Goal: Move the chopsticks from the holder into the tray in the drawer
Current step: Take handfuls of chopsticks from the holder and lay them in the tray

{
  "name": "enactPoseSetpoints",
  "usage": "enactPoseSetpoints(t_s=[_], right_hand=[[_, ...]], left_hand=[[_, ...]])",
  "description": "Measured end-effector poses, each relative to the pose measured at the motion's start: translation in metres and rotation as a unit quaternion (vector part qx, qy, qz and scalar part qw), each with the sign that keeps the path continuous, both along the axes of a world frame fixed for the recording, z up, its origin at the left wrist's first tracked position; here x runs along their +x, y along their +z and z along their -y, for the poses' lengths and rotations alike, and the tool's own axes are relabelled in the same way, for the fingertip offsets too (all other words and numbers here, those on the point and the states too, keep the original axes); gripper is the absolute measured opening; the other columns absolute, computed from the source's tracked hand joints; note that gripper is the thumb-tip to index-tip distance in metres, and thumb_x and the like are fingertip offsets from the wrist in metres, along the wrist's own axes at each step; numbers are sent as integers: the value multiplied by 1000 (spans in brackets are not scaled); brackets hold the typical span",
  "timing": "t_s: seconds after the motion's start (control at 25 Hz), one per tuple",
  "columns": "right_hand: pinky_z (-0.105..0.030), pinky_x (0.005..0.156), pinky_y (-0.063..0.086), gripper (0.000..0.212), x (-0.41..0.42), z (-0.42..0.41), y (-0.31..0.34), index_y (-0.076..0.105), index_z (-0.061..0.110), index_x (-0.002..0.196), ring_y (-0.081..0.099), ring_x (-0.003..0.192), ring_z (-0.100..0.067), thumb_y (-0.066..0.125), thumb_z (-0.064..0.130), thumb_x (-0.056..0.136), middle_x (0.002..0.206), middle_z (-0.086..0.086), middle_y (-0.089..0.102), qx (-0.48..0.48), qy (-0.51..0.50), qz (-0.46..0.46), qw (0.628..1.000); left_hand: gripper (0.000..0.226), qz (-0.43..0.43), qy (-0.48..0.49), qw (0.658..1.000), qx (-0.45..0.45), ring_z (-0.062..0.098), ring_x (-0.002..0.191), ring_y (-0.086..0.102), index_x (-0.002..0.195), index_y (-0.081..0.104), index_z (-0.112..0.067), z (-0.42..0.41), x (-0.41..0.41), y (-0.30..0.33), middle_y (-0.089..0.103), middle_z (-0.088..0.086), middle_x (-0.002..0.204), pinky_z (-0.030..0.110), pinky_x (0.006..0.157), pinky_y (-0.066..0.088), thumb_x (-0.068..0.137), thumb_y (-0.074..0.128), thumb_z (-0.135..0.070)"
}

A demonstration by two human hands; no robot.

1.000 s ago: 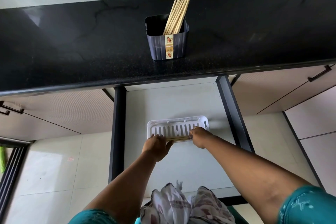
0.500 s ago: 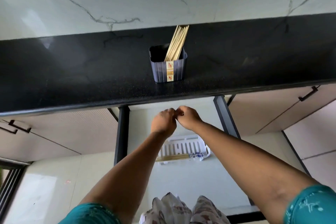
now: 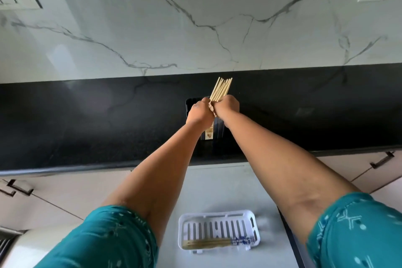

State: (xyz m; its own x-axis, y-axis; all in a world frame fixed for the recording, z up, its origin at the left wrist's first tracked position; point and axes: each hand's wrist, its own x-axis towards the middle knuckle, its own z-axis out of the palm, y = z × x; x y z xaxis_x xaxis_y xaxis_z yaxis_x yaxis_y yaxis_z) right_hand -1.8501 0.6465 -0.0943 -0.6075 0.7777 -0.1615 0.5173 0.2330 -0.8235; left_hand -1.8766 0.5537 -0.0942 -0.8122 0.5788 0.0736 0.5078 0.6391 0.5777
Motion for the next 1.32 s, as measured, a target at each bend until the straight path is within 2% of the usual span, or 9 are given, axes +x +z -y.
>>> enactPoseSetpoints(t_s=[0.24, 0.36, 0.52, 0.68, 0.76, 0.92, 1.0, 1.12, 1.32], right_hand=[[-25, 50, 45, 33, -46, -24, -8, 58, 0, 120, 58, 66, -21, 58, 15, 91, 103, -13, 64, 40, 49, 191, 980], [-28, 38, 32, 32, -59, -24, -10, 59, 0, 118, 47, 52, -22, 60, 18, 90, 89, -13, 58, 33, 67, 235, 969], [-26, 35, 32, 25, -63, -26, -17, 62, 1, 109, 47, 50, -20, 62, 15, 89, 77, -12, 55, 27, 17, 186, 982], [-26, 43, 46, 22, -62, -23, -20, 64, 1, 109, 63, 70, -24, 61, 9, 88, 100, -14, 67, -3, -7, 107, 994], [-29, 54, 55, 23, -59, -23, -18, 64, 2, 110, 67, 78, -26, 62, 9, 88, 106, -14, 67, -16, -10, 87, 996], [-25, 44, 46, 25, -53, -26, -10, 61, 2, 115, 56, 60, -17, 56, 11, 92, 89, -8, 62, -41, -33, 54, 997], [-31, 59, 59, 26, -49, -25, 1, 59, 2, 118, 67, 74, -21, 54, 11, 94, 98, -10, 66, -43, -33, 30, 998], [-36, 79, 60, 28, -32, -15, 21, 57, 2, 121, 70, 97, -29, 54, 15, 96, 117, -15, 65, 20, -34, -13, 999], [-24, 67, 49, 27, 22, 8, 56, 60, 2, 111, 70, 96, -27, 50, 24, 99, 110, -15, 69, 184, -25, -121, 975]], left_hand=[[28, 2, -58, 987, -151, 25, 83, 57, 116, 55, -11, -20, -38, -20, 65, 12, 105, 36, 67, 48, 89, 47, -10], [23, 20, -66, 987, -146, 24, 77, 55, 110, 55, -9, -24, -45, -25, 64, 9, 89, 40, 81, 48, 91, 45, -16], [20, 34, -83, 988, -126, 24, 74, 54, 106, 53, -7, -21, -51, -32, 57, 5, 73, 51, 114, 26, 92, 42, -16], [32, 14, -65, 993, -93, 38, 119, 48, 120, 50, -4, -17, -46, -35, 58, 21, 118, 52, 109, 34, 93, 40, -20], [36, 1, -59, 994, -92, 39, 128, 39, 124, 47, -3, -17, -43, -37, 53, 22, 128, 51, 109, 35, 94, 42, -21], [58, 4, -26, 997, -76, 35, 145, 15, 144, 27, -4, -15, -42, -37, 33, 23, 149, 47, 113, 30, 94, 48, -21], [68, -21, -18, 998, -52, 30, 147, 7, 149, 15, -4, -14, -39, -34, 30, 18, 153, 44, 116, 24, 94, 50, -22], [72, -30, -10, 1000, -2, 29, 146, 12, 149, 13, -5, -16, -32, -22, 32, 14, 153, 42, 116, 24, 92, 54, -23], [72, -65, -19, 992, 107, 29, 134, 36, 147, 23, -9, -24, 1, 10, 42, 11, 146, 39, 106, 36, 87, 60, -23]])
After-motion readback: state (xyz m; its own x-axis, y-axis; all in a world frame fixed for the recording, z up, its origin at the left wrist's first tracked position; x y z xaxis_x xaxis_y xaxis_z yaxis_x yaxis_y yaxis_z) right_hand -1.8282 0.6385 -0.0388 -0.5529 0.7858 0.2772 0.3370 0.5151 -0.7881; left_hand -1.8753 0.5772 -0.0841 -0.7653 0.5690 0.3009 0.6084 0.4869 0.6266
